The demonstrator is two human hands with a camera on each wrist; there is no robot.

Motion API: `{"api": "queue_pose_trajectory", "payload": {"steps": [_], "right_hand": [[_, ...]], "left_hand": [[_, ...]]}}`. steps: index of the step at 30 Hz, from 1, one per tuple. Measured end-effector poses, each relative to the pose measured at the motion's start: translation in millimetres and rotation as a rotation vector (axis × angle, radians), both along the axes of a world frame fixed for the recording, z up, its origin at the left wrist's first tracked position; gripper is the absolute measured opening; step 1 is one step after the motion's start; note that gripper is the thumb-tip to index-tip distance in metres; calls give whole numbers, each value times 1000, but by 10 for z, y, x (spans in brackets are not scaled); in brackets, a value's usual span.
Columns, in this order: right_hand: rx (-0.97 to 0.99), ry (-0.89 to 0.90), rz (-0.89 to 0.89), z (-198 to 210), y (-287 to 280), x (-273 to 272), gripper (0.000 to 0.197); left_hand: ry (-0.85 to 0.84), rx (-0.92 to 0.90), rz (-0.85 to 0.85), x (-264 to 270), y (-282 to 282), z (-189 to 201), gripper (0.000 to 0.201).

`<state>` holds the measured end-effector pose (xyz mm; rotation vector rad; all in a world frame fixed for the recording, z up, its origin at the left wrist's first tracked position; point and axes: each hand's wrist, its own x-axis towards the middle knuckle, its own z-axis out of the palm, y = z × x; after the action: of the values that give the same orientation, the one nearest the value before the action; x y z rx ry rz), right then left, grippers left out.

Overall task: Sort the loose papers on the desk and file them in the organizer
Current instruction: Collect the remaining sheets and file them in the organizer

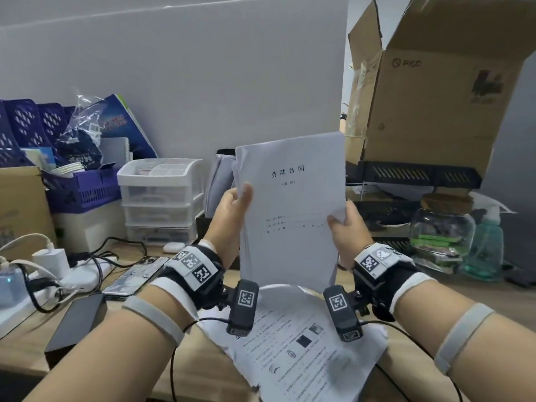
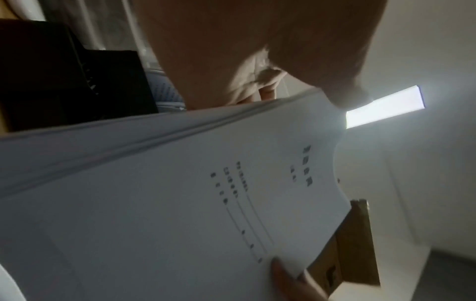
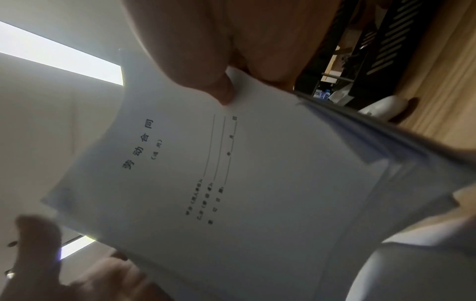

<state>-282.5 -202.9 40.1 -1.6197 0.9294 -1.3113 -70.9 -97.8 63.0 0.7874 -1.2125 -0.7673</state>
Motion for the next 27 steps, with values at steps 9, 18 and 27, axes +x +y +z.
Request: {"api": "queue_pose_trajectory", "payload": {"steps": [9,18,27], "right_hand": [[-94,-26,49,132,185,-12,41],[34,-112,82,-84,208,-21,43],[-43,-26,108,-159,123,-84,22]], "left_hand": [[5,4,385,31,-130,-129,16],[-36,54,332,-83,-109,-270,29],[85,-41,375,-113,-200,-16,14]]}}
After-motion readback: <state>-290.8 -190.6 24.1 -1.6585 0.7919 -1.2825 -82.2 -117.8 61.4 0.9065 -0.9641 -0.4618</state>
